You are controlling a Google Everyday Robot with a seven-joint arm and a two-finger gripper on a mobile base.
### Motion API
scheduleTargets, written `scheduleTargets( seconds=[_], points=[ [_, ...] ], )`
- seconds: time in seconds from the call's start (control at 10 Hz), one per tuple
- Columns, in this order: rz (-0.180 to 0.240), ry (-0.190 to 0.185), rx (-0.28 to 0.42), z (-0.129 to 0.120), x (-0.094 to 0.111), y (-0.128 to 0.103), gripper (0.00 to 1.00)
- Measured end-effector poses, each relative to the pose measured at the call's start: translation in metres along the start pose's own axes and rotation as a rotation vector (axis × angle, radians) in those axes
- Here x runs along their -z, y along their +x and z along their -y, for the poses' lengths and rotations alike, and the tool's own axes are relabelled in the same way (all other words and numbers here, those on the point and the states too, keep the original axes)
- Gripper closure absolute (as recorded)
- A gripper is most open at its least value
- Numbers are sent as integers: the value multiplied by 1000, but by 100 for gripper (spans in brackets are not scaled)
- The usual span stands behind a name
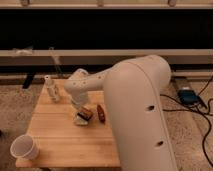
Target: Place the eraser on the white sponge
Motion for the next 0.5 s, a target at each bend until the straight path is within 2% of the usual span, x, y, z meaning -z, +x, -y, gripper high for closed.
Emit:
scheduleTargets(
  seconds=[0.2,0.4,0.5],
  points=[
    [30,26,-3,8,30,2,20],
    [47,59,-22,17,50,6,20],
    [47,67,-25,19,52,7,20]
  ],
)
